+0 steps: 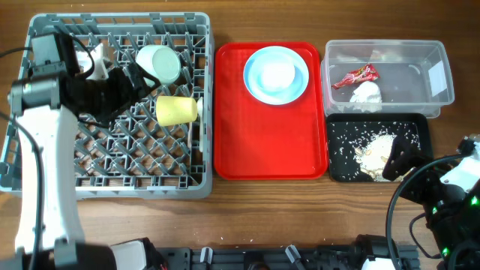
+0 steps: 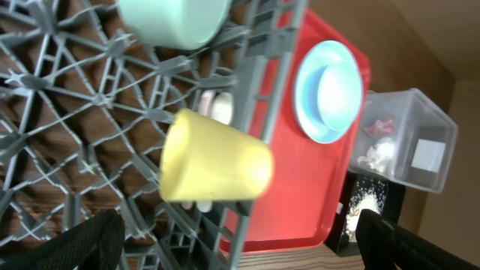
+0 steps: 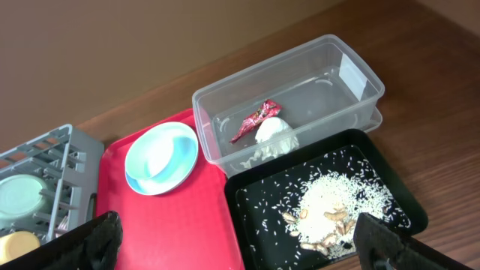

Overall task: Sort waste into correct bins and load items into the dishwasher rack
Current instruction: 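Carry the yellow cup into the dish rack and set it down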

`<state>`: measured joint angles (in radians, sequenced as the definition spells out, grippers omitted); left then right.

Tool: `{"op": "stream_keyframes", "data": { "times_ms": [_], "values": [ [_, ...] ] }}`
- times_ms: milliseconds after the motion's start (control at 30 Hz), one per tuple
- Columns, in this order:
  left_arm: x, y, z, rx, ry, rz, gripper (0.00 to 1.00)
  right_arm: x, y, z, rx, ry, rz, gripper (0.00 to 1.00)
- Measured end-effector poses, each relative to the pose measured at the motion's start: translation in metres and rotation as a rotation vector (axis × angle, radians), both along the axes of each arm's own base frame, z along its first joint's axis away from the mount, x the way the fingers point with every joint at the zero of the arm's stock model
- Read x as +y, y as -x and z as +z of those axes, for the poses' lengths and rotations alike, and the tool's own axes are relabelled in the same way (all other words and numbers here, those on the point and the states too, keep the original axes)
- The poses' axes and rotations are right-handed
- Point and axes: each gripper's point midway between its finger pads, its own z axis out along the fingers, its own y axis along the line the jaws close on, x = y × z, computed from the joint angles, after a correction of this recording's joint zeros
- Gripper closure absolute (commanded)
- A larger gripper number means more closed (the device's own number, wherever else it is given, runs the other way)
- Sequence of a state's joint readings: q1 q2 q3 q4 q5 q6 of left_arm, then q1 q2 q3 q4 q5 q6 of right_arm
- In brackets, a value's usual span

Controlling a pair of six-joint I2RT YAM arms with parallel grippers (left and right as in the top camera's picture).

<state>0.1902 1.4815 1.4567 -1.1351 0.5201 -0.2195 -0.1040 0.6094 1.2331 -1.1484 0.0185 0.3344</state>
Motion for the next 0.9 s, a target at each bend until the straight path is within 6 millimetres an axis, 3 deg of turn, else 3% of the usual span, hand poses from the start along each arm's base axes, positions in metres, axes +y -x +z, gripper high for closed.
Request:
{"op": "stream_keyframes", "data": {
  "times_ms": [33, 100, 167, 200, 267, 300, 367, 433, 600, 633, 667, 767, 900],
  "values": [
    [-0.007, 0.007, 0.010, -0.025, -0.011, -0.014, 0.00, 0.000, 0.000, 0.000, 0.000, 0.000, 0.000, 0.00],
    [-0.009, 0.011, 0.005, 0.002, -0.039, -0.017, 0.05, 0.000, 0.000, 0.000, 0.000, 0.000, 0.000, 0.00],
    [-0.004, 0.007, -0.017, 0.071, -0.053, -0.005, 0.60, 0.000, 0.000, 0.000, 0.000, 0.000, 0.000, 0.00],
    [-0.002, 0.005, -0.038, 0.124, -0.053, -0.004, 0.67, 0.000, 0.000, 0.000, 0.000, 0.000, 0.000, 0.00],
    [-0.008, 0.004, -0.079, 0.236, -0.007, -0.036, 0.67, 0.000, 0.000, 0.000, 0.000, 0.000, 0.000, 0.00],
    [-0.014, 0.004, -0.082, 0.240, 0.031, -0.060, 0.66, 0.000, 0.000, 0.000, 0.000, 0.000, 0.000, 0.00],
    [-0.036, 0.000, -0.066, 0.178, 0.166, -0.128, 0.67, 0.000, 0.000, 0.000, 0.000, 0.000, 0.000, 0.00],
    [-0.047, 0.000, -0.054, 0.146, 0.244, -0.164, 0.78, 0.000, 0.000, 0.000, 0.000, 0.000, 0.000, 0.00],
    [-0.044, -0.001, -0.056, 0.141, 0.220, -0.164, 0.80, 0.000, 0.000, 0.000, 0.000, 0.000, 0.000, 0.00],
    [-0.043, -0.001, -0.058, 0.141, 0.209, -0.161, 0.80, 0.000, 0.000, 0.000, 0.000, 0.000, 0.000, 0.00],
    [-0.043, -0.004, -0.057, 0.130, 0.207, -0.162, 0.70, 0.000, 0.000, 0.000, 0.000, 0.000, 0.000, 0.00],
    [-0.044, -0.005, -0.057, 0.121, 0.205, -0.167, 0.64, 0.000, 0.000, 0.000, 0.000, 0.000, 0.000, 0.00],
    [-0.066, -0.011, -0.061, 0.074, 0.117, -0.255, 0.70, 0.000, 0.000, 0.000, 0.000, 0.000, 0.000, 0.00]
  ]
}}
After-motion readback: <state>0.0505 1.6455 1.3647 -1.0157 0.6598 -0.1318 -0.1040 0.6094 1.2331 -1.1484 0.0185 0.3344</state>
